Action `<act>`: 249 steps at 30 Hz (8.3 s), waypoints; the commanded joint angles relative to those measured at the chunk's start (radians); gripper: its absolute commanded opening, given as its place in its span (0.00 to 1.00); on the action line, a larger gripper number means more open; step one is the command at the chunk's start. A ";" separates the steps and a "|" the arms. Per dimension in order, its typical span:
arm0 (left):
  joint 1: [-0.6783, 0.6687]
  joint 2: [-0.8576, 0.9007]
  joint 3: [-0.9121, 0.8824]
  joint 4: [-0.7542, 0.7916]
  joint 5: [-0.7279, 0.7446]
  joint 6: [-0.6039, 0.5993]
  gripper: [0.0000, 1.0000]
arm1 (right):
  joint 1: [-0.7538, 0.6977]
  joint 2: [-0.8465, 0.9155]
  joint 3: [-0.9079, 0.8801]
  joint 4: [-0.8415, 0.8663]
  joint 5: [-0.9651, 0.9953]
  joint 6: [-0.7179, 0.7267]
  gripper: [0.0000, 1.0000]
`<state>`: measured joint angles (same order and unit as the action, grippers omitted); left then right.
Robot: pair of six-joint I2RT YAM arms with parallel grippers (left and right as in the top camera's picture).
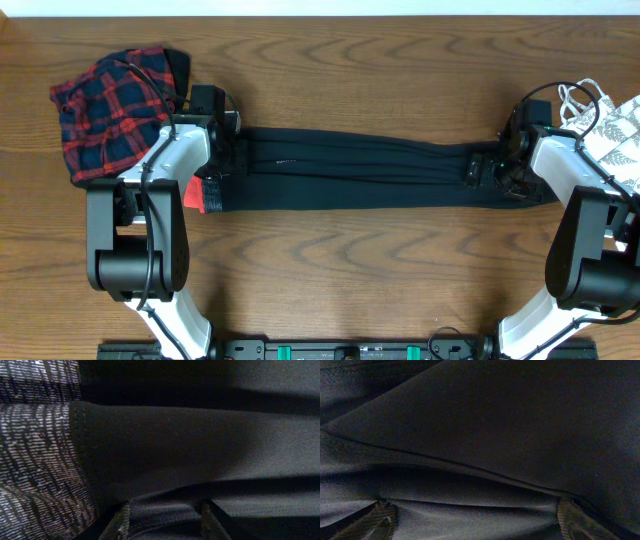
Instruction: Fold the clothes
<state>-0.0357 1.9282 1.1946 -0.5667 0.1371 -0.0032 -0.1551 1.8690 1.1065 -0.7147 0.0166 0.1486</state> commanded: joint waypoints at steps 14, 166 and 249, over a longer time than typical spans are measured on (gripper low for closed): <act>0.009 -0.056 0.008 0.016 0.063 -0.013 0.48 | -0.025 -0.109 -0.026 0.117 -0.190 -0.132 0.99; -0.236 -0.406 0.007 -0.174 0.061 -0.013 0.49 | -0.487 -0.412 -0.385 0.343 -0.146 0.060 0.50; -0.236 -0.406 0.007 -0.185 0.061 -0.016 0.49 | -0.455 0.117 0.384 -0.314 -0.118 -0.375 0.30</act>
<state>-0.2710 1.5280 1.1946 -0.7441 0.2031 -0.0044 -0.6022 1.9888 1.5093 -1.0496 -0.1478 -0.1970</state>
